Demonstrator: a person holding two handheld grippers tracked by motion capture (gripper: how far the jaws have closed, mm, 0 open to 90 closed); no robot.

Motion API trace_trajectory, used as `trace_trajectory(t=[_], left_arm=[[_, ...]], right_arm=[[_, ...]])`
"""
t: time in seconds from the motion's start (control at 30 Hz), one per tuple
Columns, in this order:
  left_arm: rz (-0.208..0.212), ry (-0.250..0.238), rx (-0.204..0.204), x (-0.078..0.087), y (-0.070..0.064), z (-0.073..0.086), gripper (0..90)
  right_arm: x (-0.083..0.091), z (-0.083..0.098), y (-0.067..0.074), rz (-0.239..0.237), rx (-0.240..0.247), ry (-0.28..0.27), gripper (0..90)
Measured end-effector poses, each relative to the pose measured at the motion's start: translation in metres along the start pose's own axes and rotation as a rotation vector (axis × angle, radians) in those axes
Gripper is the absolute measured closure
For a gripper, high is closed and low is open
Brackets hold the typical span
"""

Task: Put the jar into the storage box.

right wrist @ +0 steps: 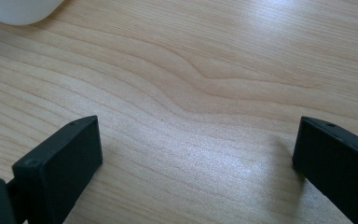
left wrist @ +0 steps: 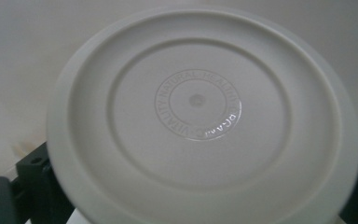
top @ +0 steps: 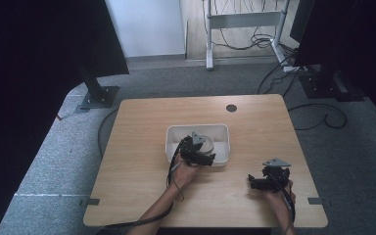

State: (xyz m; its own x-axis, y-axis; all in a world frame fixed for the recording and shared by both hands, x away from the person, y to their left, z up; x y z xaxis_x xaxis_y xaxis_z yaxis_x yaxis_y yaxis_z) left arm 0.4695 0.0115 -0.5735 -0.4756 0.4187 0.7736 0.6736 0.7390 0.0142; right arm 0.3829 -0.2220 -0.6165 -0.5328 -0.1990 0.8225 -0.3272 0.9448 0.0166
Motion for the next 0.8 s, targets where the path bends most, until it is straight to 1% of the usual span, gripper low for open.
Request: trace_trajectory(t=[0.1, 0.33, 0.47, 0.8], left_arm=[[0.0, -0.01, 0.002, 0.003, 0.0, -0.001, 2.6], [-0.008, -0.026, -0.013, 0.01, 0.0, -0.003, 2.7], [-0.006, -0.027, -0.017, 0.012, -0.001, -0.003, 2.7], [0.002, -0.047, -0.024, 0.023, -0.001, -0.002, 2.7]], right_arm=[[0.0, 0.0, 0.0, 0.0, 0.0, 0.0, 0.9], [0.0, 0.0, 0.0, 0.0, 0.0, 0.0, 0.9], [0.0, 0.0, 0.0, 0.0, 0.0, 0.0, 0.9], [0.0, 0.0, 0.0, 0.0, 0.0, 0.0, 0.9]])
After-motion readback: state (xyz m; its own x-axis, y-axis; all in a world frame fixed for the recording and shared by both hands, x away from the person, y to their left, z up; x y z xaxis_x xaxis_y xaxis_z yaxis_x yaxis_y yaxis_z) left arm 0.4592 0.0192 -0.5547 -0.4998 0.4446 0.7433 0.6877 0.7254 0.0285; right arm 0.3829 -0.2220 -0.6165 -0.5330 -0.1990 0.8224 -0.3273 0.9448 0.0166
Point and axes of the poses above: each handheld gripper's, and its own axes: x roughly backward along the jaws, z roughly out of its underside, y roughly to its left, the point moved 8 cm from there along -x, roughly forward along the jaws, and after that the axes turned 11 degrees about y, right-handed, at the moved point
